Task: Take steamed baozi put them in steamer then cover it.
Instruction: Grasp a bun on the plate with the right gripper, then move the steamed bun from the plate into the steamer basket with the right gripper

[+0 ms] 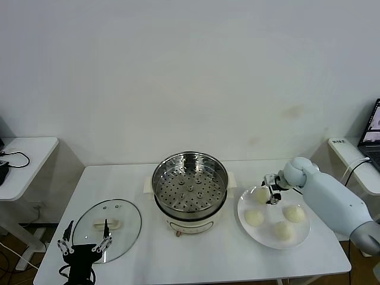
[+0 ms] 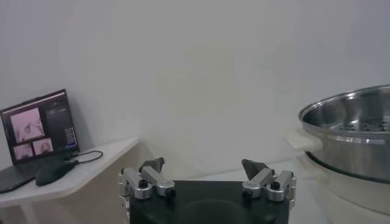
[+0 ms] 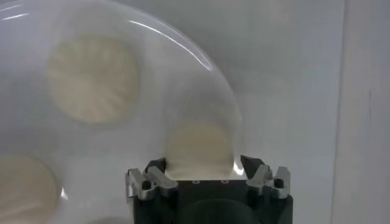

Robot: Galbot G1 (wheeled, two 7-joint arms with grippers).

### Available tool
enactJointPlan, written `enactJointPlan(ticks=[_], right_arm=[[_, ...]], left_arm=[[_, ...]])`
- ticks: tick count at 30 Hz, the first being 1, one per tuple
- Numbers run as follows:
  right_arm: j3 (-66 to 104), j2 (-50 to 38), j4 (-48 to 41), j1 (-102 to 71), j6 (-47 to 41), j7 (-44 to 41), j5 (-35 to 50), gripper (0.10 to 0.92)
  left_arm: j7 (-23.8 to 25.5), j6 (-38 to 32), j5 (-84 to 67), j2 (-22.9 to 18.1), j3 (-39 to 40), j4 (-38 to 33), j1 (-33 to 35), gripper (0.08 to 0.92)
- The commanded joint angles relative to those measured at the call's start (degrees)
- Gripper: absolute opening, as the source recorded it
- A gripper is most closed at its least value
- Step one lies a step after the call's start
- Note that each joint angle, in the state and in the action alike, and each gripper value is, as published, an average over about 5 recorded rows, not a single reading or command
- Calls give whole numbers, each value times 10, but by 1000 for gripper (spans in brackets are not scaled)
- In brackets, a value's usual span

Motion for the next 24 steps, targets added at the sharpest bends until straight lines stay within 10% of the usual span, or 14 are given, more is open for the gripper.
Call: enactJointPlan(ticks=[1, 24], right_arm=[[-6, 9, -10, 4, 0, 0, -4, 693], [-88, -107, 133, 89, -19, -18, 125, 585]], left_arm=[[0, 0, 1, -1, 2, 1, 0, 823], [-1, 0, 4, -1, 14, -9, 4, 823]])
